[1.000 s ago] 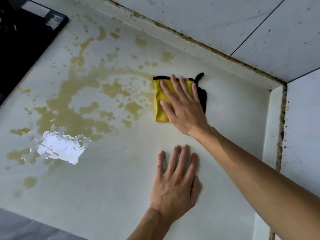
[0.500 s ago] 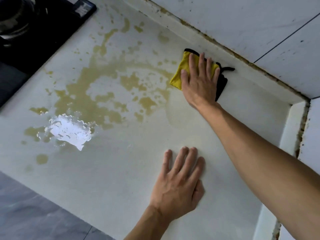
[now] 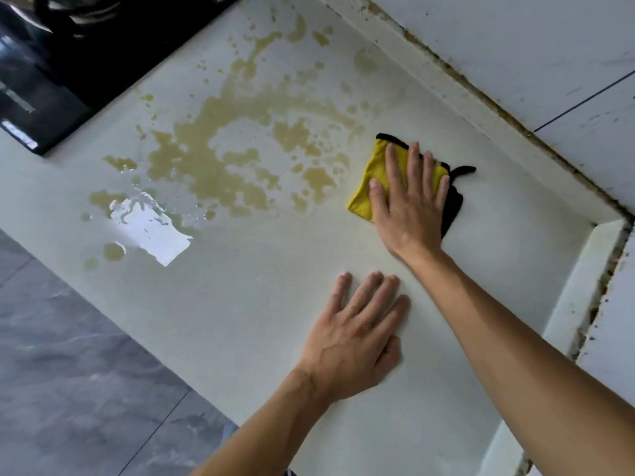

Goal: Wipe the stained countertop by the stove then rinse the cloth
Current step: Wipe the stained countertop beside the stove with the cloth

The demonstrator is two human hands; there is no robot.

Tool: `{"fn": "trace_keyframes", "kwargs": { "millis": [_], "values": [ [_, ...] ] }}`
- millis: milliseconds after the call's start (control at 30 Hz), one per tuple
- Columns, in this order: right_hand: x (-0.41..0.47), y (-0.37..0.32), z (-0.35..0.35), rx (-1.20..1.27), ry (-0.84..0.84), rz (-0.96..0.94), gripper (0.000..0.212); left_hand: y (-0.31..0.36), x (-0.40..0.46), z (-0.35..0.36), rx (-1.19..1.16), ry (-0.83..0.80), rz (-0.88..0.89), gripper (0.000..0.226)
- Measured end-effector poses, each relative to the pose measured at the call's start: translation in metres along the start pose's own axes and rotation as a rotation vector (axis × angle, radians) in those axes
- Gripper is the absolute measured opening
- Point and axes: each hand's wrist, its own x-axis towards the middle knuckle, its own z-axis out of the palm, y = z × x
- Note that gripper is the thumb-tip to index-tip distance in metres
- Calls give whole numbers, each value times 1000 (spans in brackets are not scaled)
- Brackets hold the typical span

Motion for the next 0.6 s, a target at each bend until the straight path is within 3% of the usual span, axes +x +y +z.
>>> {"fn": "trace_keyframes", "kwargs": {
  "millis": [300, 433, 500, 600],
  "values": [
    [-71, -29, 0, 14, -96, 81, 68, -6, -46, -3, 15, 69, -193, 52],
    [-70, -27, -18, 16, 15, 35, 71, -6, -61, 0, 0, 82, -216, 51],
    [-53, -13, -33, 11, 80, -6, 61, -7, -63, 1, -5, 87, -209, 51],
    [-23, 9, -47, 153, -6, -59, 41, -9, -63, 4, 25, 102, -190, 53]
  ]
}}
